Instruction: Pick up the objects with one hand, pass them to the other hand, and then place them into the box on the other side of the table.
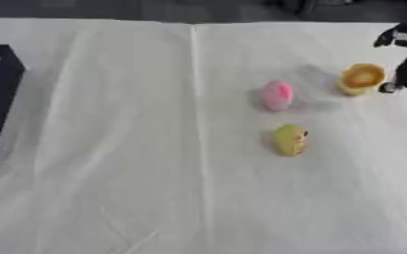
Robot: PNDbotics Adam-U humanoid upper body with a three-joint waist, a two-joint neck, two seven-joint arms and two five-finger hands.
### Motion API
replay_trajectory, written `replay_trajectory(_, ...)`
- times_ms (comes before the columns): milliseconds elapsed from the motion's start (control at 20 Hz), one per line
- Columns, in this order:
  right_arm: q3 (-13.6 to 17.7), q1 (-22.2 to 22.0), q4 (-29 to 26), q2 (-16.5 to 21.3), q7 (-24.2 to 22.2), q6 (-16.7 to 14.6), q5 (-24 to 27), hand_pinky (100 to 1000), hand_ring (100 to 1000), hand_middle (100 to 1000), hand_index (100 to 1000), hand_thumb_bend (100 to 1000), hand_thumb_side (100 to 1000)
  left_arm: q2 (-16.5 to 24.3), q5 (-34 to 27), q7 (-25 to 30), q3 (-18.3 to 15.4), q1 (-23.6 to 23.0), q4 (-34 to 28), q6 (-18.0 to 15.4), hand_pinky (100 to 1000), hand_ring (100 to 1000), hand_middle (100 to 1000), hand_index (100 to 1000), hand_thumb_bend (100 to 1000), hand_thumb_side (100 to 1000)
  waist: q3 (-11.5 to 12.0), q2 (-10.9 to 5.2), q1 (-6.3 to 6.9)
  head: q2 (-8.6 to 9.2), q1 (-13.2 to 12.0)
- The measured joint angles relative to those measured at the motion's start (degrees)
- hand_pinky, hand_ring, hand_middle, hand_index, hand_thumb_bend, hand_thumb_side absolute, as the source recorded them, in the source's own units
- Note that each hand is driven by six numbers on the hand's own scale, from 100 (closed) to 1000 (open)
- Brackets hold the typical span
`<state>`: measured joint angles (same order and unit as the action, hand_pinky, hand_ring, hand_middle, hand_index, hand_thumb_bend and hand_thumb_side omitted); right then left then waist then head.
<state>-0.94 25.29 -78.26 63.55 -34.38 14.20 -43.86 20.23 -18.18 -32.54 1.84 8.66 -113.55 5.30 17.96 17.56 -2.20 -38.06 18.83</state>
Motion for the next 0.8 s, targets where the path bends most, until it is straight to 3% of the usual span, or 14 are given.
replay_trajectory(800,-0.9,5.0,12.0,-4.2,3.2,-0.6,-3.5,886,884,848,904,487,105,-0.1,0.2,0.4,0.4,0.7,0.0,0.1,924,734,833,917,360,847,1.7,1.82,-0.36,1.66,1.0)
